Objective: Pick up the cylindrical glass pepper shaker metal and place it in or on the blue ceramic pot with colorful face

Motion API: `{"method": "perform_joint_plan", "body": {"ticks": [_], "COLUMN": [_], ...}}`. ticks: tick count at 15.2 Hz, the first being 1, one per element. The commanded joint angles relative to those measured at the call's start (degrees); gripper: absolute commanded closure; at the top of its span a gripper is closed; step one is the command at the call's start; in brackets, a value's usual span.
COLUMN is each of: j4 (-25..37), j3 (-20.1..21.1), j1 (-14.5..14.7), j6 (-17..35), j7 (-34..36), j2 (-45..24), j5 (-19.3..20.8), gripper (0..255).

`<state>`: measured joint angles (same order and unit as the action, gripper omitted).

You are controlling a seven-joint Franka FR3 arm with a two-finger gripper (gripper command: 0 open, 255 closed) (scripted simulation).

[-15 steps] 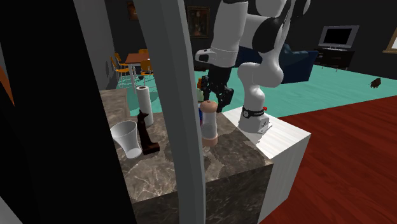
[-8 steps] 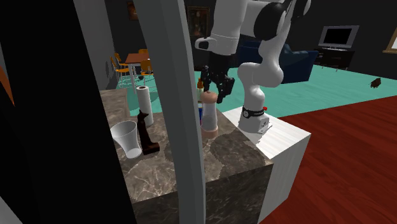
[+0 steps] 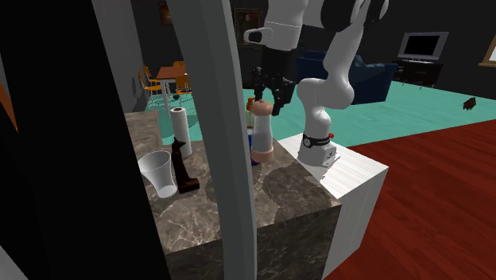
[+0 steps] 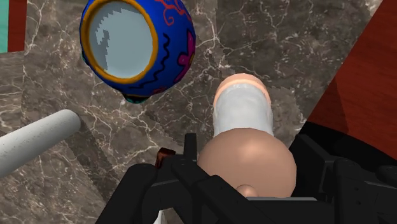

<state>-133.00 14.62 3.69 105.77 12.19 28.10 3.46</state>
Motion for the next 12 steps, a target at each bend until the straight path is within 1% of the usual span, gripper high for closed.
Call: {"method": "perform_joint_plan", "body": {"ticks": [1, 12], "j4": [1.3, 10.0], "j3": [-0.2, -0.6], "j1": [-0.1, -0.4], "j6": [-1.5, -9.8], "j7": [-0.4, -1.5], "j2": [0.2, -0.2], "j5": [0.0, 0.2], "gripper": [255, 255]}}
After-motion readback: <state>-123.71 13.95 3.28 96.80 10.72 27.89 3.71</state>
